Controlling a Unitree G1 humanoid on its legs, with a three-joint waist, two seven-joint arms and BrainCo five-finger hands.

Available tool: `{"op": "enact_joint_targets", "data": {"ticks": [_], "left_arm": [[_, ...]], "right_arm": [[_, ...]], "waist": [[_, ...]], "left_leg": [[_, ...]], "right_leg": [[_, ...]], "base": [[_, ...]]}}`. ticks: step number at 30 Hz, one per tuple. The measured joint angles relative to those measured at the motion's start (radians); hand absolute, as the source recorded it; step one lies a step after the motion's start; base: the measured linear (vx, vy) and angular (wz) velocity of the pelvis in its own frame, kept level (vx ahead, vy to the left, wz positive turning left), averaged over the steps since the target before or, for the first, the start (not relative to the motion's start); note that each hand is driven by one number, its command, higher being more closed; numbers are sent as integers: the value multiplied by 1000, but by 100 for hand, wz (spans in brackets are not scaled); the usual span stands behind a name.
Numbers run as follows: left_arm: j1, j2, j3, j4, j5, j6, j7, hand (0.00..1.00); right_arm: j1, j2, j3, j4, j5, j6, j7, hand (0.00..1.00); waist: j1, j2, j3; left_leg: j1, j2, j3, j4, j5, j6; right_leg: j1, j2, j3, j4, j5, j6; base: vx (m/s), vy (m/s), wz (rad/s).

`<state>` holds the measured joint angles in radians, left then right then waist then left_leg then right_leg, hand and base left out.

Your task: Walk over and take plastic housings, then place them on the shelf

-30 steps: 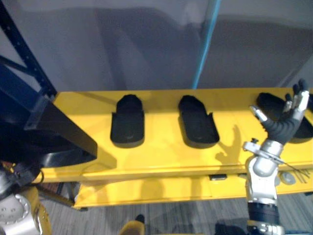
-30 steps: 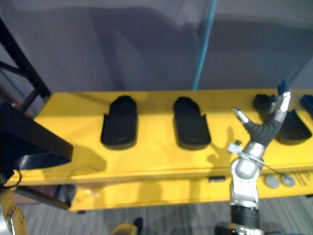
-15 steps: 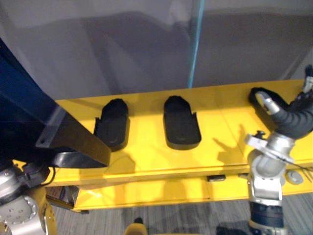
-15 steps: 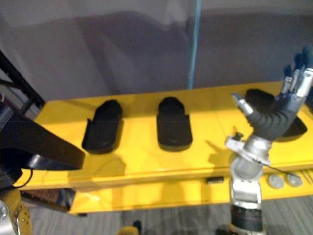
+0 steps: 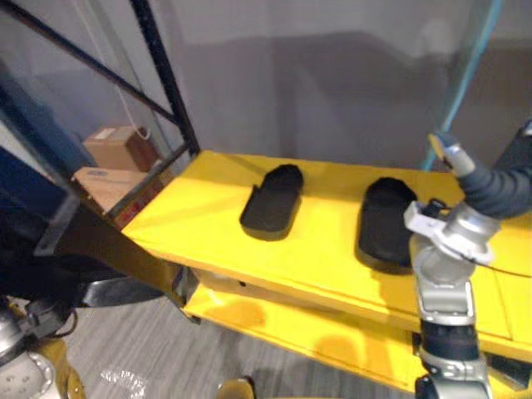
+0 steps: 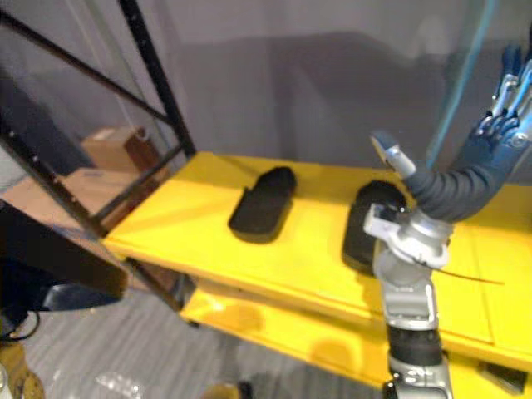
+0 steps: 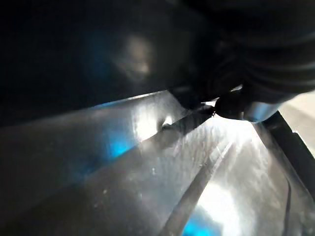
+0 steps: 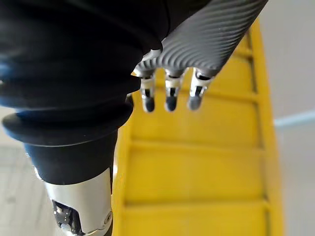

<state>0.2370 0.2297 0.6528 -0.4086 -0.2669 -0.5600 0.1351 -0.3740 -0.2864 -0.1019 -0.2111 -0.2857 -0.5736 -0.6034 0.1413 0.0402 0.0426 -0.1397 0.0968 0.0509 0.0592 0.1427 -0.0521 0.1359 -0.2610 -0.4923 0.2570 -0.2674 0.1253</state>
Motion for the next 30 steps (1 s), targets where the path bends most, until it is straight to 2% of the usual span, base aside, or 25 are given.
{"op": "enact_joint_targets", "data": {"ticks": [2,4,6,8,10,12,13,14,16,17,19,22,23,27,30], "left_arm": [[-2,1,53,-1,-1,-4,1,100],[-2,1,74,1,-1,-2,1,100],[-9,12,82,8,8,18,1,100],[-18,50,82,45,13,47,1,100],[-25,89,84,94,12,72,2,100],[-42,110,85,146,10,83,1,100],[-42,121,97,172,1,85,0,100],[-42,122,101,177,-1,85,-1,100],[-43,122,143,202,-37,85,-6,100],[-43,122,146,203,-42,85,-6,100],[-44,122,169,205,-51,91,-5,100],[-65,117,165,206,-50,115,-7,100],[-76,114,164,207,-46,131,-7,100],[-61,109,161,220,-38,163,-5,100],[-39,110,162,207,-38,169,-1,100]], "right_arm": [[-1,2,1,14,3,8,8,0],[-6,2,3,18,6,13,17,0],[-5,2,2,30,0,38,17,0],[6,2,1,36,-18,67,5,0],[26,0,-16,37,-65,91,-43,0],[81,-18,-93,35,-139,144,-143,0],[128,-31,-182,34,-161,183,-212,0],[136,-32,-202,35,-161,191,-228,0],[202,-38,-409,35,-158,265,-325,0],[209,-40,-430,35,-157,274,-334,0],[270,-40,-559,53,-103,331,-376,0],[337,-33,-632,119,-16,375,-374,0],[383,-8,-659,155,61,394,-347,0],[493,108,-676,230,180,418,-285,0],[546,179,-644,276,267,436,-251,0]], "waist": [[10,1,-7],[12,0,-7],[5,8,-3],[-6,11,-1],[-20,14,0],[-28,18,3],[-39,19,4],[-43,19,4],[-63,16,6],[-68,16,7],[-99,9,12],[-122,-1,23],[-140,-5,27],[-155,-3,30],[-151,9,36]], "left_leg": [[4,-7,-3,5,-29,-28],[1,-16,7,4,-30,-31],[8,-26,17,-13,-30,-31],[43,-36,26,-55,-14,-34],[78,-36,38,-110,9,-36],[92,-34,44,-142,26,-37],[90,-35,50,-142,26,-37],[89,-35,51,-142,26,-37],[89,-34,79,-142,26,-37],[88,-34,80,-142,26,-37],[94,-30,102,-143,26,-37],[107,-23,123,-148,25,-38],[106,-15,131,-149,24,-39],[124,-1,167,-149,15,-43],[127,2,178,-149,14,-42]], "right_leg": [[5,1,18,-20,19,16],[6,2,28,-52,47,27],[16,1,33,-96,87,35],[33,0,38,-118,98,33],[37,1,48,-122,98,33],[35,4,54,-130,104,40],[31,4,60,-138,111,39],[31,4,61,-141,114,39],[24,6,90,-174,153,52],[24,6,91,-176,155,52],[17,8,115,-185,174,52],[13,10,140,-185,179,47],[3,16,151,-187,177,39],[1,21,172,-192,175,31],[0,21,172,-193,179,25]], "base": [[47,80,-14],[54,102,-15],[21,119,-16],[8,87,-12],[-7,34,-14],[-20,23,-12],[-12,27,-6],[2,31,-18],[17,27,-31],[20,17,-28],[5,9,-28],[-48,6,-28],[-74,4,-24],[-68,12,-24],[-33,12,-6]]}}
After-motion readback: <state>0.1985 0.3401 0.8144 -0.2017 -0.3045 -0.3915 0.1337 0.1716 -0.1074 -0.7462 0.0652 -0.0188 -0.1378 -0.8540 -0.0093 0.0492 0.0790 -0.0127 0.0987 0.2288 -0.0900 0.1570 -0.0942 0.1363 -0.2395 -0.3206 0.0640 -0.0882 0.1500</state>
